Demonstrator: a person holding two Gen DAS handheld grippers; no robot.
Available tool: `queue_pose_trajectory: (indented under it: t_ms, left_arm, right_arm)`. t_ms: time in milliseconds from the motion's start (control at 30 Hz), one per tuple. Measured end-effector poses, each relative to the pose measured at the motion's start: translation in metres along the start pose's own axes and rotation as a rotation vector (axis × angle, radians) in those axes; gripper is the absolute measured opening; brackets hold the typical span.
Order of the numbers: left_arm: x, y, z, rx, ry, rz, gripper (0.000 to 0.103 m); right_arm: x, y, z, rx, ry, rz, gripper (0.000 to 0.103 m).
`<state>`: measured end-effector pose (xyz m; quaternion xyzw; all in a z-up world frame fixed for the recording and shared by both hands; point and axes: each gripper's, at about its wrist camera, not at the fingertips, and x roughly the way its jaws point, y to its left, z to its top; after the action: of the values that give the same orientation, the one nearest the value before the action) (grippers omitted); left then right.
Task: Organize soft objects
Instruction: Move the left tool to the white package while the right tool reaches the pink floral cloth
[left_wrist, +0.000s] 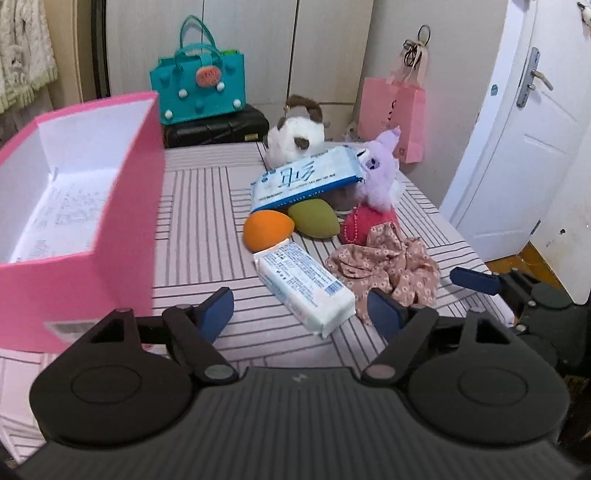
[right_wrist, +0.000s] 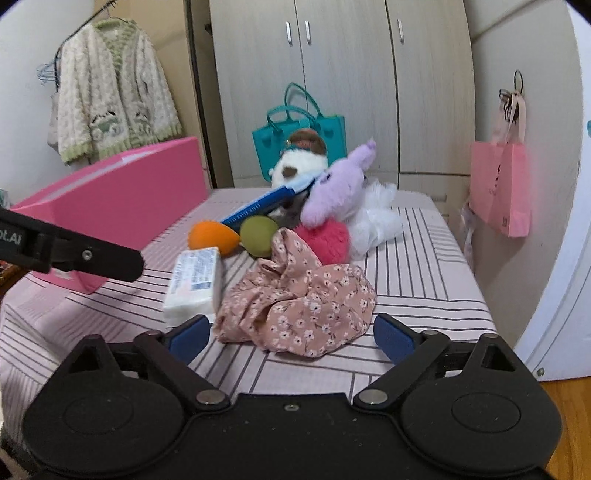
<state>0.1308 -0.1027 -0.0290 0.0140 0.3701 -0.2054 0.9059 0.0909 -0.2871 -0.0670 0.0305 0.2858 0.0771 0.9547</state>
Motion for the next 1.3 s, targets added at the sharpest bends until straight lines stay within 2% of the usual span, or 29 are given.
queue_pose_trajectory:
  t_ms: [267,333,400,500,600,767,967,1000,1067,1133,1200,1300]
  left_arm:
    - [0.045,-0.001,0.015,-0.03,0.04,0.001,0.073]
    - [0.053,0.0,0.016,-0.038,0.051,-0.004,0.071]
    - [0.059,-0.001,0.015,-0.039,0.057,0.003,0.07]
    - [0.064,-0.004,0.013,-0.012,0.047,0.045,0.069]
    - [0.068,-0.004,0.014,-0.008,0.058,0.041,0.069]
    - [0.077,-0.005,0.014,-0.031,0.064,0.058,0.069]
    - [0.075,-0.009,0.007,0.008,0.021,0.098,0.067]
    - [0.074,-0.008,0.006,0.012,0.016,0.094,0.063]
    - [0.072,-0.006,0.005,0.008,0.012,0.084,0.06]
    - [0.072,-0.004,0.005,-0.001,0.009,0.079,0.06]
    - [0.072,-0.005,0.005,-0.008,0.005,0.082,0.06]
    - [0.073,-0.008,0.004,0.007,0.0,0.096,0.061]
  right_arm:
    - [0.027,0.008,0.007,-0.032,0.028,-0.038,0.095]
    - [0.029,0.007,0.008,-0.029,0.023,-0.029,0.081]
    - [0.026,0.007,0.008,-0.028,0.013,-0.013,0.055]
    - [0.019,0.004,0.007,-0.02,0.006,-0.004,0.031]
    - [0.009,-0.003,0.006,0.0,0.003,0.015,0.023]
    - [0.004,-0.008,0.005,-0.012,0.021,-0.016,0.022]
    - [0.006,-0.012,0.004,-0.017,0.029,-0.013,0.023]
    - [0.006,-0.011,0.004,-0.019,0.029,-0.011,0.027]
    - [0.008,-0.008,0.003,-0.032,0.027,-0.01,0.033]
    - [0.009,-0.005,0.003,-0.045,0.027,-0.018,0.039]
    - [0.011,-0.004,0.004,-0.049,0.022,-0.024,0.055]
    - [0.016,-0.004,0.004,-0.033,0.021,-0.026,0.062]
